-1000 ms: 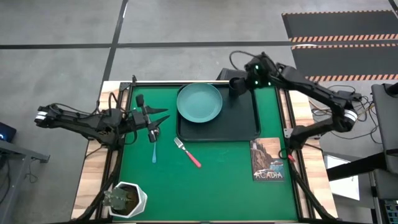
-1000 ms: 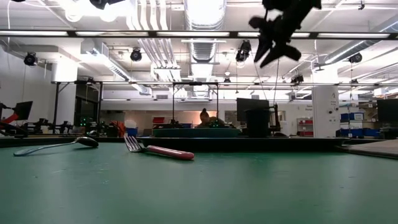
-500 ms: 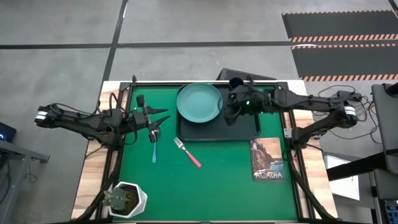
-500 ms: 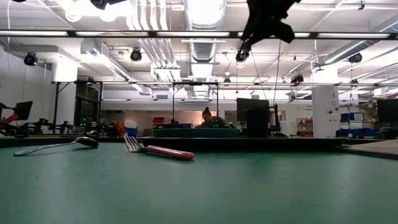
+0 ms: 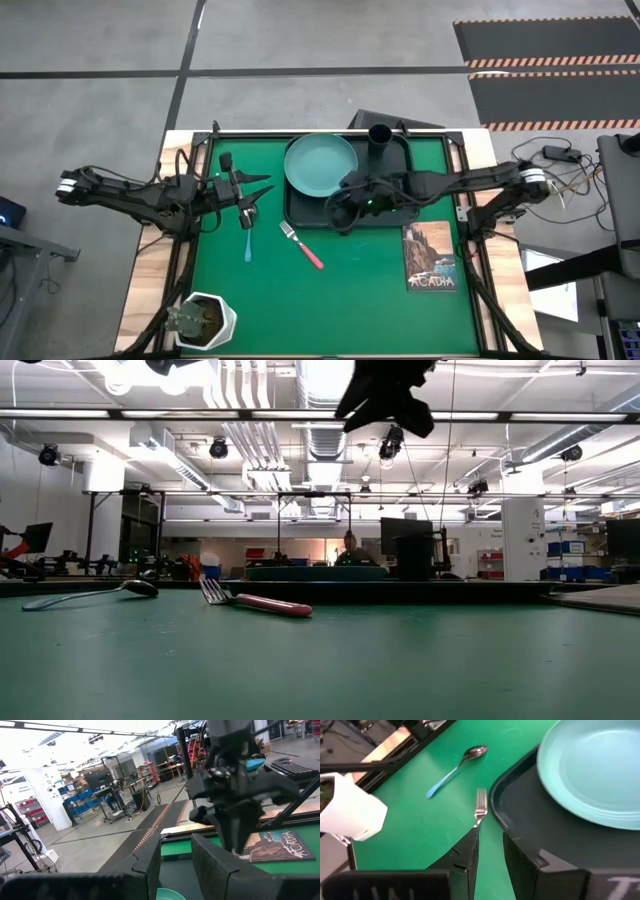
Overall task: Pick and place plate/cup/fork/spoon on tray
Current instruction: Put the pink fork on the black serving tray to the right of the green plate
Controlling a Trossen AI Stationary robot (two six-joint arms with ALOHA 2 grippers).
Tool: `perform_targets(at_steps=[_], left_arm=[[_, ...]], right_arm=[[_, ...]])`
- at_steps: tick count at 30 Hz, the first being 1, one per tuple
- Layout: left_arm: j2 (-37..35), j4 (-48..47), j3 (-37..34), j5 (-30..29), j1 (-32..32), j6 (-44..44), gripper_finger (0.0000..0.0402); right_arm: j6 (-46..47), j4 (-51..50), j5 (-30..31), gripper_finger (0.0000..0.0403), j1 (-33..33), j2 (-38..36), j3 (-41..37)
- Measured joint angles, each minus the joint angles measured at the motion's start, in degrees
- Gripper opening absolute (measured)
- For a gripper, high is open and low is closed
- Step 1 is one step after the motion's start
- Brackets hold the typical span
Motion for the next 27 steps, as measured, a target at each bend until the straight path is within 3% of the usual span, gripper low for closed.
perform_targets(at_steps=[12, 27], left_arm=[[0.00, 0.00, 0.00, 0.00, 0.02, -0.06, 0.0091], [0.02, -0.02, 0.00, 0.00, 0.01, -0.07, 0.0091]], right_arm=[[-4.45, 0.13, -0.12, 0.0075, 5.47, 14.62, 9.76], [-5.95, 2.01, -0.06, 0.0075, 8.72, 25.07, 11.24]])
